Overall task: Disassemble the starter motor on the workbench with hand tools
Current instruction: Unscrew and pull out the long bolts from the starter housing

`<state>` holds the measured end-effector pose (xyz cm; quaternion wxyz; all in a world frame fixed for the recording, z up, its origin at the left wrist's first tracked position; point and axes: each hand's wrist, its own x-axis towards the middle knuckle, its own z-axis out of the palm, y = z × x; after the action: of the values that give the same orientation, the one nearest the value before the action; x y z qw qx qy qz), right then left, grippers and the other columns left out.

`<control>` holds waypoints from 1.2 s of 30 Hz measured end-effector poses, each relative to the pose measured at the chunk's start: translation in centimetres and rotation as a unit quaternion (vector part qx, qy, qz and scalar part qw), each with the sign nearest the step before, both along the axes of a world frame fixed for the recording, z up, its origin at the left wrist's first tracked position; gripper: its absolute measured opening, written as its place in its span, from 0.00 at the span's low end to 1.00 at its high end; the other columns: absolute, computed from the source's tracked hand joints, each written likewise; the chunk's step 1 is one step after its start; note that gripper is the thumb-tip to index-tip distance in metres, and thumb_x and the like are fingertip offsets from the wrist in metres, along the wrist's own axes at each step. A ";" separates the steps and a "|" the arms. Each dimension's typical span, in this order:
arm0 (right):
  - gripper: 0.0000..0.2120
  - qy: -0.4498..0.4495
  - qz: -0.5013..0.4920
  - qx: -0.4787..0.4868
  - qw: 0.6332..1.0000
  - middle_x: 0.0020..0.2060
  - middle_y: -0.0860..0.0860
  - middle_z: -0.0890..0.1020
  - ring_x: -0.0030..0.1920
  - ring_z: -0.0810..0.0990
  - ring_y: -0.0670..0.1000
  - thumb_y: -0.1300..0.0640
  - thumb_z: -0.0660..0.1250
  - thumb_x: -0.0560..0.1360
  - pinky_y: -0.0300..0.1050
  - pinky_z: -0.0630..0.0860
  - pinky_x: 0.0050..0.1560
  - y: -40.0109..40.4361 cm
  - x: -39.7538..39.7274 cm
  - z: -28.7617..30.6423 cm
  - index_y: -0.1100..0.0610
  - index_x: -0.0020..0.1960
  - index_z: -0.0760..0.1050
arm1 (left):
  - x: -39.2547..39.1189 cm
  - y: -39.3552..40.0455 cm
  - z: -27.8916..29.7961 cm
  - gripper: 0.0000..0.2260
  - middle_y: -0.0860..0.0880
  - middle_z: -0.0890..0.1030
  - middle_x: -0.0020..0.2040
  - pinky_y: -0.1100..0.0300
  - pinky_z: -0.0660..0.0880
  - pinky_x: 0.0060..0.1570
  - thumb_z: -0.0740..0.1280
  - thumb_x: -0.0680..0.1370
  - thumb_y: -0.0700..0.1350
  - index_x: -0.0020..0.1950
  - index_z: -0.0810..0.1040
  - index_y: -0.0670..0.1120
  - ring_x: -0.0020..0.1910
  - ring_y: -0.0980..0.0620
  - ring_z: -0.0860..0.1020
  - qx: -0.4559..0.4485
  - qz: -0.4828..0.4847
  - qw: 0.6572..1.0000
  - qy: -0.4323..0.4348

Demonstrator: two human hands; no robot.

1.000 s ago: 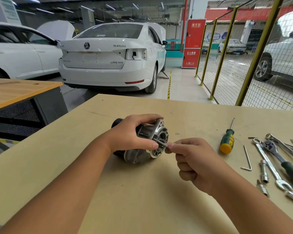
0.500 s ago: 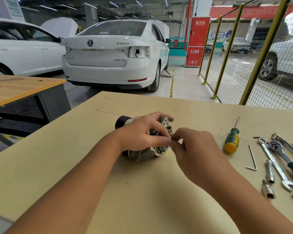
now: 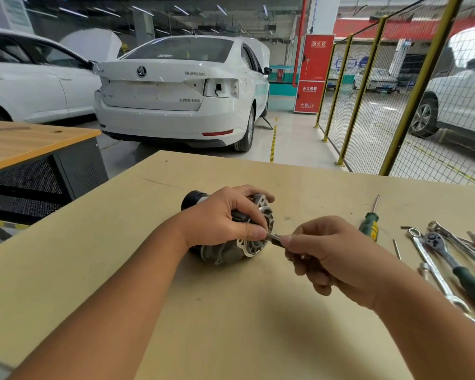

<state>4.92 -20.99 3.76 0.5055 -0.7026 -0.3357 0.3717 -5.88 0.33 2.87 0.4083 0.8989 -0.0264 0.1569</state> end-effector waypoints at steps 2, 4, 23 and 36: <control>0.14 -0.119 -0.036 -0.022 0.992 0.28 0.55 0.81 0.21 0.69 0.50 0.54 0.72 0.78 0.41 0.67 0.24 0.2 0.0 -0.3 0.60 0.37 0.79 | -0.2 0.4 -0.1 0.10 0.55 0.81 0.66 0.51 0.75 0.69 0.77 0.73 0.45 0.54 0.88 0.53 0.67 0.57 0.78 -0.013 0.025 0.999 -0.024; 0.12 -0.294 -0.072 -0.052 0.952 0.27 0.49 0.83 0.20 0.72 0.44 0.51 0.71 0.77 0.40 0.69 0.26 0.4 0.0 -0.5 0.54 0.36 0.79 | -0.7 1.3 -0.1 0.18 0.59 0.82 0.64 0.52 0.73 0.69 0.77 0.72 0.51 0.62 0.84 0.59 0.67 0.60 0.78 -0.019 0.064 0.997 -0.038; 0.13 -0.403 -0.118 0.013 0.907 0.26 0.46 0.75 0.31 0.73 0.40 0.49 0.70 0.78 0.31 0.67 0.29 0.9 1.2 -1.3 0.48 0.35 0.77 | -0.9 3.3 -0.6 0.29 0.67 0.84 0.55 0.48 0.75 0.67 0.73 0.57 0.76 0.56 0.83 0.70 0.60 0.60 0.81 0.039 0.231 0.970 0.067; 0.07 -0.444 -0.123 0.097 0.882 0.29 0.44 0.79 0.32 0.75 0.46 0.56 0.72 0.77 0.42 0.72 0.33 0.9 0.8 -2.0 0.52 0.40 0.81 | -0.2 1.6 -1.0 0.35 0.68 0.80 0.59 0.33 0.58 0.71 0.58 0.60 0.83 0.63 0.78 0.72 0.65 0.56 0.75 0.125 0.259 0.954 0.087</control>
<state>5.75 -20.08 1.72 0.4110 -0.7768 -0.4707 -0.0785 -6.11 1.93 1.88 0.2384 0.9290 0.2236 0.1737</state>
